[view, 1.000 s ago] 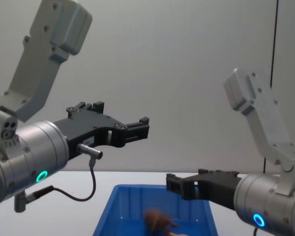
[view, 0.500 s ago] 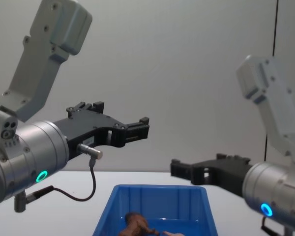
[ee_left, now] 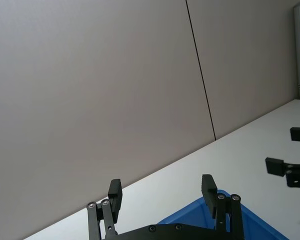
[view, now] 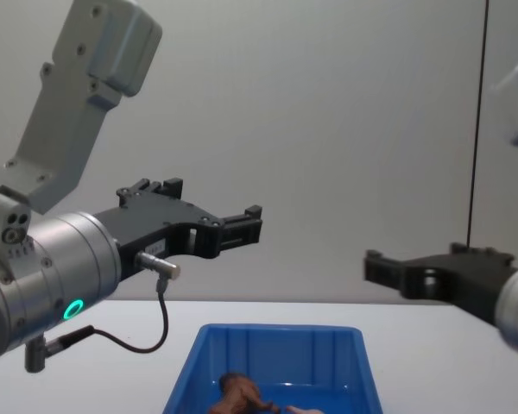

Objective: Pick up the two dolls from the table and place them into the box.

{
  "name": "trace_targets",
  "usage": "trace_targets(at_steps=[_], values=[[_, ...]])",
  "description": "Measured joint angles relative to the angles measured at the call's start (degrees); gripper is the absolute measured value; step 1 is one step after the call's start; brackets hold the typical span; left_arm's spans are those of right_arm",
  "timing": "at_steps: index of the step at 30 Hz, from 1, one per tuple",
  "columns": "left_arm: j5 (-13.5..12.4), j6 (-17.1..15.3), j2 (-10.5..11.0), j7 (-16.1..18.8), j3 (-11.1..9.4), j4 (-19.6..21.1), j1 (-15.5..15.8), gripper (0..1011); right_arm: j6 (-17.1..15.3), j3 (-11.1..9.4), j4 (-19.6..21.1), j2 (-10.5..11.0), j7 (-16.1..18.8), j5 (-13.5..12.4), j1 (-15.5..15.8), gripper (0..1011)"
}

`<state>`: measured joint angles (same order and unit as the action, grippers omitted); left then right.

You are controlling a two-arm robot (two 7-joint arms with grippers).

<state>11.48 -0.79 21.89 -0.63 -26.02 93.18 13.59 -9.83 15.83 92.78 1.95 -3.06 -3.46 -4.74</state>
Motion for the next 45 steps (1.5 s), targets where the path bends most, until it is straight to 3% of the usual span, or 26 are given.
trace_targets(at_steps=[13, 30, 45], values=[[0.00, 0.00, 0.00, 0.00, 0.00, 0.00, 0.00, 1002, -0.77, -1.79, 3.15, 1.76, -4.10, -1.41, 2.55, 1001], [0.20, 0.15, 0.00, 0.02, 0.21, -0.18, -0.05, 1002, -1.25, -2.57, 4.47, 2.53, -5.76, -2.00, 3.68, 1001], [3.00, -0.63, 0.03, 0.06, 1.52, -2.34, 0.25, 1002, -1.37, -2.76, 4.80, 2.71, -6.19, -2.17, 3.96, 1001]])
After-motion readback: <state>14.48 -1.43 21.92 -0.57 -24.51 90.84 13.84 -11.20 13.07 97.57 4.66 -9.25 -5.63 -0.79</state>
